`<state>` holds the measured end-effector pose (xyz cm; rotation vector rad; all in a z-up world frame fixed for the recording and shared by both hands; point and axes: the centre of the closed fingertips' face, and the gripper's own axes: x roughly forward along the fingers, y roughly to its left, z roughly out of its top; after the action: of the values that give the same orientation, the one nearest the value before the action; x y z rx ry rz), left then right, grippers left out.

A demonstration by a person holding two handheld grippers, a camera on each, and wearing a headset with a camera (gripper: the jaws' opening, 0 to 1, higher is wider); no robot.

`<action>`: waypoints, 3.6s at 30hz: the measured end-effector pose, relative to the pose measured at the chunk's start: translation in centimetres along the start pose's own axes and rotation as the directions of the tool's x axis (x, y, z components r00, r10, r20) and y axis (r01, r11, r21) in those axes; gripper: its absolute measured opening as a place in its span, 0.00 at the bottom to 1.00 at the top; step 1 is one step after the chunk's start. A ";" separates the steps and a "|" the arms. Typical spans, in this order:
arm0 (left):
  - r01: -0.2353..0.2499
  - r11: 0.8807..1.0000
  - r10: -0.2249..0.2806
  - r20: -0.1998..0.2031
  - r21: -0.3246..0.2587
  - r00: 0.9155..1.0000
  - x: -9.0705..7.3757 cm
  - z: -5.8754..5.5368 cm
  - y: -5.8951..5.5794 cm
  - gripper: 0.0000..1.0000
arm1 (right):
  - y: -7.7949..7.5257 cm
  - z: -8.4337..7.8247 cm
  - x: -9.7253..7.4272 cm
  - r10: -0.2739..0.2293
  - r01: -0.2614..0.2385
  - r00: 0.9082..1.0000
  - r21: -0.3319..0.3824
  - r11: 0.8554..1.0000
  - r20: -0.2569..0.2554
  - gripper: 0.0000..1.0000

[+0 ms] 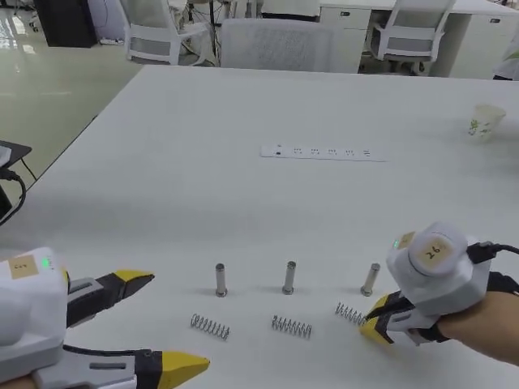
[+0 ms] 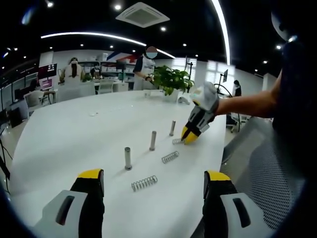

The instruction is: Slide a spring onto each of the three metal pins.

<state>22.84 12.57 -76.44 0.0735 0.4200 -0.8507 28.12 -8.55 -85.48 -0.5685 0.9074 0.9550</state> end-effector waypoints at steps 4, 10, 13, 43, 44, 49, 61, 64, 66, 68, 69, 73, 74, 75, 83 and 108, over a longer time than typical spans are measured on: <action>0.007 1.000 -0.007 -0.001 -0.001 1.000 0.1 0.0 -0.2 0.79 | 0.2 0.1 -0.3 0.002 -0.002 1.000 -0.004 1.000 0.002 0.08; 0.028 1.000 -0.028 -0.015 0.010 0.999 0.4 -0.1 -0.7 0.78 | 0.5 0.9 -1.3 0.003 -0.003 1.000 -0.026 1.000 0.006 0.08; 0.039 0.999 -0.038 -0.018 0.014 0.999 0.6 0.0 -0.9 0.77 | 0.7 1.5 -1.7 0.006 -0.005 1.000 -0.037 0.999 0.011 0.08; 0.201 0.976 -0.197 -0.048 0.089 0.979 4.4 2.1 -3.7 0.64 | 4.2 6.4 -3.9 0.070 -0.063 0.997 -0.198 0.978 0.030 0.08; 0.206 0.975 -0.202 -0.050 0.090 0.978 4.5 2.1 -3.8 0.63 | 4.3 6.6 -3.9 0.072 -0.065 0.997 -0.203 0.977 0.030 0.08; 0.228 0.969 -0.224 -0.051 0.096 0.973 4.9 2.3 -4.0 0.61 | 4.9 7.3 -4.0 0.085 -0.077 0.996 -0.228 0.971 0.027 0.08; 0.278 0.955 -0.273 -0.061 0.103 0.960 5.4 2.4 -4.8 0.55 | 6.2 8.7 -4.2 0.111 -0.101 0.994 -0.290 0.952 0.019 0.08; 0.286 0.953 -0.281 -0.063 0.104 0.958 5.6 2.5 -4.9 0.54 | 6.5 8.8 -4.1 0.118 -0.108 0.993 -0.299 0.948 0.016 0.08; 0.292 0.951 -0.286 -0.063 0.105 0.956 5.7 2.6 -4.9 0.53 | 6.6 8.9 -4.1 0.122 -0.112 0.992 -0.306 0.945 0.014 0.08; 0.299 0.948 -0.293 -0.067 0.112 0.954 5.9 2.5 -4.9 0.51 | 6.7 8.9 -4.1 0.127 -0.117 0.992 -0.312 0.943 0.011 0.08; 0.306 0.945 -0.300 -0.067 0.114 0.952 5.9 2.6 -5.0 0.50 | 6.8 9.0 -4.1 0.129 -0.120 0.992 -0.315 0.942 0.010 0.08; 0.318 0.940 -0.311 -0.073 0.124 0.948 6.2 2.6 -5.1 0.47 | 7.1 9.1 -4.0 0.137 -0.128 0.991 -0.325 0.937 0.004 0.08; 0.321 0.939 -0.314 -0.074 0.126 0.947 6.3 2.6 -5.1 0.47 | 7.1 9.1 -3.9 0.140 -0.131 0.990 -0.327 0.936 0.003 0.08; 0.323 0.938 -0.315 -0.075 0.127 0.946 6.3 2.6 -5.1 0.46 | 7.2 9.1 -3.9 0.142 -0.133 0.990 -0.329 0.935 0.002 0.08; 0.344 0.927 -0.335 -0.081 0.147 0.939 6.6 2.5 -5.5 0.40 | 7.9 9.3 -3.6 0.161 -0.153 0.987 -0.348 0.925 -0.008 0.08; 0.386 0.900 -0.377 -0.086 0.203 0.922 6.8 2.7 -6.5 0.19 | 9.2 9.7 -3.9 0.207 -0.201 0.978 -0.410 0.890 -0.031 0.08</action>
<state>22.82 2.81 -75.96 0.2175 0.3882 -1.2851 22.84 1.50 -77.40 -0.8345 0.7640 1.3566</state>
